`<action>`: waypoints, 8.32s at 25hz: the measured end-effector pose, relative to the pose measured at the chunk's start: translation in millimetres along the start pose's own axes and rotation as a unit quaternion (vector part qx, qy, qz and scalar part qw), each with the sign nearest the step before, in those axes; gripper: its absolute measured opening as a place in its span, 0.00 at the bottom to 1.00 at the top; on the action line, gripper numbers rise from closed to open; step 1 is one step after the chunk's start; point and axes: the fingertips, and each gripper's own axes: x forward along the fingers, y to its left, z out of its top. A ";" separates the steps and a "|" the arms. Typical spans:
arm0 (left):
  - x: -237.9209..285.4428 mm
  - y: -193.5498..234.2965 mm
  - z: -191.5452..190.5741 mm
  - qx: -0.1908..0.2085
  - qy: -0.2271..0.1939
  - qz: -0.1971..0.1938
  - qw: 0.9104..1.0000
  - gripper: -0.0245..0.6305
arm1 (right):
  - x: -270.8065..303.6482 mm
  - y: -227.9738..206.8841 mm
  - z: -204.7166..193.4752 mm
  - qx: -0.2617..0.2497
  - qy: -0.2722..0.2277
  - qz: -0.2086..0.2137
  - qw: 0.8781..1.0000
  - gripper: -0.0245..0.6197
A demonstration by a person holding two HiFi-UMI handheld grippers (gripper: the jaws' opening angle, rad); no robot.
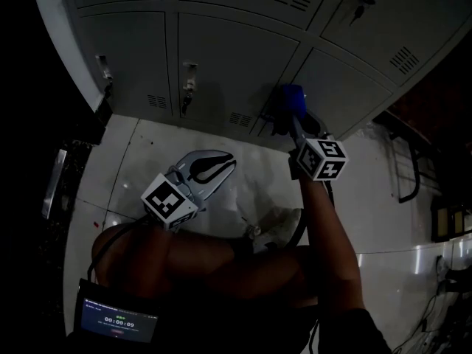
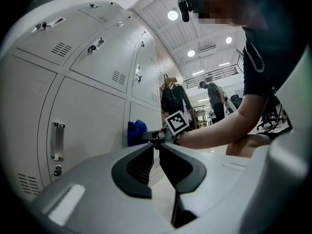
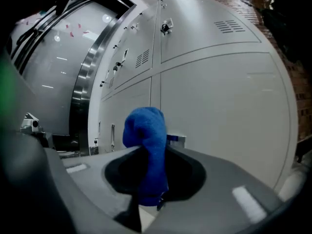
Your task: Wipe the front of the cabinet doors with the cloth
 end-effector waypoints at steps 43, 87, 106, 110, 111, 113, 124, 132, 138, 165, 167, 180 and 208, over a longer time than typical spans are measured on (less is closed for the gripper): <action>-0.3 3.5 -13.1 -0.001 0.022 0.006 1.000 0.05 | -117.6 -215.6 -42.3 0.124 -0.020 -0.247 0.961 0.16; -0.2 -6.7 -10.9 0.008 0.024 -0.001 1.000 0.05 | -20.4 -98.3 -117.4 0.040 0.088 -0.101 0.990 0.16; 1.1 -8.0 -12.2 0.010 0.024 -0.004 1.000 0.05 | -104.4 -214.3 -136.1 0.121 0.077 -0.242 0.960 0.16; 0.9 -5.5 -13.4 0.007 0.028 0.000 1.000 0.05 | -108.6 -213.8 -140.1 0.151 0.070 -0.238 0.957 0.16; 0.7 -4.7 -13.8 0.009 0.028 0.001 1.000 0.05 | -107.1 -210.0 -139.1 0.152 0.070 -0.234 0.958 0.16; 0.4 -4.5 -14.2 0.010 0.027 0.001 1.000 0.05 | -100.8 -198.1 -130.0 0.137 0.067 -0.218 0.964 0.16; 1.0 -5.9 -11.7 0.009 0.025 0.001 1.000 0.05 | -34.4 -48.7 -45.4 0.087 0.019 -0.038 0.995 0.16; 1.1 -6.4 -10.1 0.006 0.024 0.001 1.000 0.05 | 15.0 28.5 -108.3 0.061 0.083 0.037 0.994 0.16; 2.5 -8.3 -7.8 0.009 0.019 -0.002 1.000 0.05 | 32.0 27.5 -150.5 0.095 0.119 0.036 0.988 0.16; 2.4 -10.0 -7.1 0.013 0.015 -0.003 1.000 0.05 | -20.7 -109.4 -190.9 0.165 0.135 -0.155 0.965 0.16; 1.7 -10.2 -8.2 0.008 0.021 -0.003 1.000 0.05 | -27.8 -117.3 -191.3 0.160 0.141 -0.166 0.963 0.16; 2.0 -12.3 -9.6 0.009 0.024 -0.005 1.000 0.05 | -72.1 -187.2 -184.1 0.063 0.164 -0.224 0.959 0.16; -1.7 1.6 -11.4 0.013 0.032 0.013 0.999 0.05 | -72.4 -139.3 -104.4 0.135 0.067 -0.140 0.979 0.16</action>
